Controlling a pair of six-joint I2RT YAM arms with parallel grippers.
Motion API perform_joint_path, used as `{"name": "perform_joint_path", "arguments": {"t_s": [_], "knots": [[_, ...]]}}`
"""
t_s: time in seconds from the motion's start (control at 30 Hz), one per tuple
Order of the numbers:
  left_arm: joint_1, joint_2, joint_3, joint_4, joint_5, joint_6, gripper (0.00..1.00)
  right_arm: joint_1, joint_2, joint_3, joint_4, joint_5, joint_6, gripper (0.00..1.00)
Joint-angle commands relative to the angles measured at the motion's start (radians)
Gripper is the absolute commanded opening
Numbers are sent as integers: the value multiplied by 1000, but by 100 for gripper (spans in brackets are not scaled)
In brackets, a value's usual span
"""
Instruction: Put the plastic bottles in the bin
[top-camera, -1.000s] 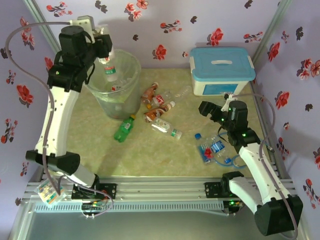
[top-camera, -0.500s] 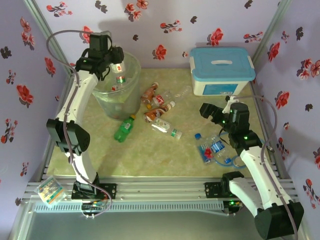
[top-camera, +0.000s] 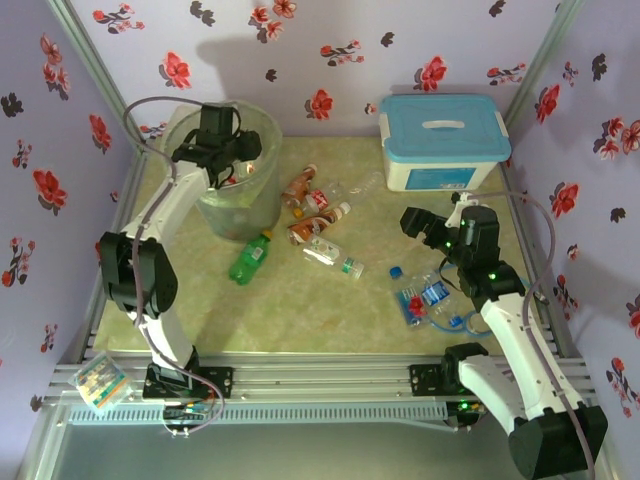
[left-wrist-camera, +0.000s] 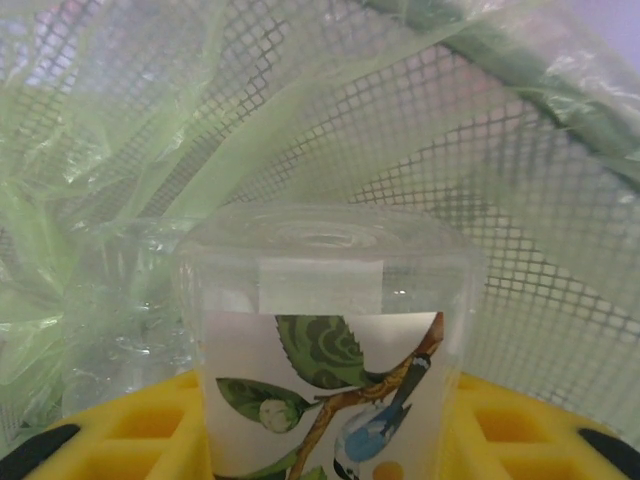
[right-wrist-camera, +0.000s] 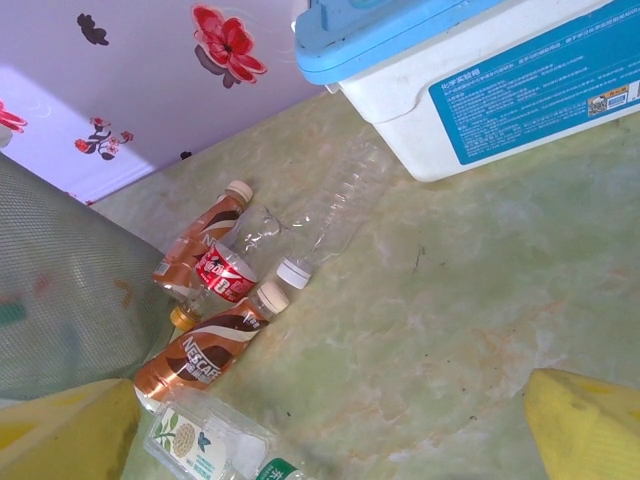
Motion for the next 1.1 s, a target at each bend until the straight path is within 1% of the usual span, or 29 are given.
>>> {"name": "perform_joint_path", "arguments": {"t_s": [0.0,0.03,0.1,0.23,0.33,0.37,0.47,0.67,0.73,0.8,0.9,1.0,1.07], "knots": [[-15,5,-57,-45,18,2,42,-9,6,-3,2,15,-17,99],[-17,14,-57,-53,19,11,43,-9,7,-2,2,13,-17,99],[-18,35,-44,-81,17,31,48,-9,12,0,4,13,-19,99],[-18,46,-13,-95,22,53,65,-10,17,4,6,10,-16,99],[-18,44,38,-113,26,69,79,-9,20,4,8,9,-15,99],[-19,45,65,-126,28,74,82,-9,20,5,8,9,-15,99],[-19,41,142,-159,27,95,87,-9,20,1,7,10,-15,99],[-15,20,261,-193,26,115,88,-9,18,-2,7,12,-15,99],[-13,24,282,-197,22,122,86,-9,19,-5,12,12,-15,99],[-8,41,298,-207,21,121,82,-9,21,-9,18,7,-9,99],[3,74,294,-198,21,109,68,-9,21,-14,21,3,-6,99],[3,97,277,-184,26,95,50,-9,17,-14,14,5,-10,99],[-3,97,243,-169,38,91,42,-10,14,-15,11,7,-12,99]]}}
